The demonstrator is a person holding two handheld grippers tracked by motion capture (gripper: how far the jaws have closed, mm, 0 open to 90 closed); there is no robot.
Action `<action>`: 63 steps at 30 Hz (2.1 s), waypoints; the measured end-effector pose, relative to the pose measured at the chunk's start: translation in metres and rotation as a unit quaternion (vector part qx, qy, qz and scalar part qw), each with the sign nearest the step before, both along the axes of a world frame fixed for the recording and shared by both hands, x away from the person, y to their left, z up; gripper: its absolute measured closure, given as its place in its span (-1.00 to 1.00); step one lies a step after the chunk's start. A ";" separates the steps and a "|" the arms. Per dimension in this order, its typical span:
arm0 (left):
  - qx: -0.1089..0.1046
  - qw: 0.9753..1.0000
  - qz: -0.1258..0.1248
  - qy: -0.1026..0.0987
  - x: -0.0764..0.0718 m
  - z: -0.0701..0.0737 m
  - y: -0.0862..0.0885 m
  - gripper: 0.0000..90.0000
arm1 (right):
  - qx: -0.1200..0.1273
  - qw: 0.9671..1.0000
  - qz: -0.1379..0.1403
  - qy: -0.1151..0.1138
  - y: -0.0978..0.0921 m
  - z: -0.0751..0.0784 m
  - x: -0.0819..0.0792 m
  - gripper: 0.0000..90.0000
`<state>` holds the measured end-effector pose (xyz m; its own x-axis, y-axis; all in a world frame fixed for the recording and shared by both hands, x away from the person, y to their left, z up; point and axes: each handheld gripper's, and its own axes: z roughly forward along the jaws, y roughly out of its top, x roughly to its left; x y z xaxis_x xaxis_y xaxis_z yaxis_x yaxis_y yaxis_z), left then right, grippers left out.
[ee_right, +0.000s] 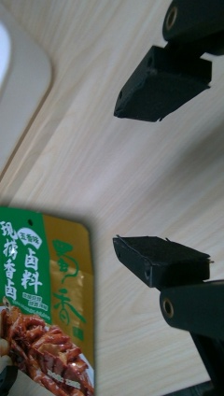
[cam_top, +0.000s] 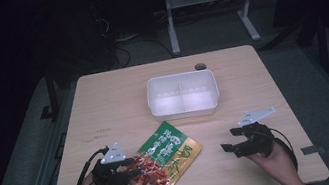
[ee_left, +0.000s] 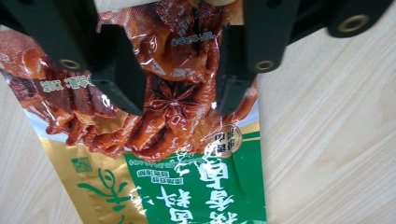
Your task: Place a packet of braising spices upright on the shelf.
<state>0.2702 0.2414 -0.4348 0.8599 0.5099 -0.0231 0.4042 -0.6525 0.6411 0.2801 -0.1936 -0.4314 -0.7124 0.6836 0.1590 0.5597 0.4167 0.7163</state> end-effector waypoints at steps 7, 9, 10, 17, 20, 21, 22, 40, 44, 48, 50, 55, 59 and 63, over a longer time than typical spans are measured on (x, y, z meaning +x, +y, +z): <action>0.000 1.000 -0.007 0.007 -0.001 0.001 0.000 0.54 | -0.010 1.000 0.018 0.007 0.024 0.004 0.014 -0.31; 0.001 1.000 -0.009 0.008 -0.001 0.001 0.000 0.65 | -0.009 1.000 0.024 0.012 0.031 0.005 0.019 -0.31; 0.004 1.000 -0.013 0.011 -0.001 0.000 -0.001 0.71 | -0.012 1.000 0.026 0.013 0.033 0.005 0.020 -0.31; 0.017 0.999 -0.021 0.018 -0.001 -0.001 -0.002 1.00 | -0.010 0.999 0.035 0.022 0.044 0.010 0.029 -0.31; 0.021 0.999 -0.022 0.021 -0.001 -0.002 -0.003 1.00 | -0.013 0.999 0.037 0.024 0.048 0.013 0.032 -0.31; 0.020 0.999 -0.021 0.022 -0.001 -0.002 -0.004 1.00 | -0.013 0.999 0.039 0.024 0.050 0.014 0.033 -0.31; 0.022 0.999 -0.022 0.022 -0.001 -0.002 -0.003 1.00 | -0.018 0.999 0.042 0.028 0.054 0.016 0.035 -0.31; 0.034 0.998 -0.036 0.037 -0.003 -0.006 -0.006 1.00 | -0.056 0.993 0.080 0.063 0.099 0.018 0.057 -0.31; 0.036 0.998 -0.036 0.039 -0.002 -0.007 -0.007 1.00 | -0.061 0.992 0.084 0.072 0.104 0.016 0.060 -0.31; 0.038 0.998 -0.037 0.042 -0.002 -0.009 -0.008 1.00 | -0.066 0.991 0.088 0.079 0.110 0.015 0.063 -0.31; 0.041 0.998 -0.037 0.042 -0.002 -0.009 -0.008 1.00 | -0.067 0.990 0.091 0.082 0.114 0.014 0.064 -0.31; 0.044 0.997 -0.039 0.040 -0.002 -0.010 -0.009 1.00 | -0.076 0.988 0.097 0.096 0.123 0.009 0.068 -0.31; 0.043 0.997 -0.040 0.041 -0.002 -0.011 -0.009 1.00 | -0.085 0.985 0.097 0.115 0.129 0.001 0.073 -0.31; 0.044 0.997 -0.040 0.041 -0.002 -0.011 -0.009 1.00 | -0.095 0.983 0.091 0.124 0.130 -0.003 0.076 -0.29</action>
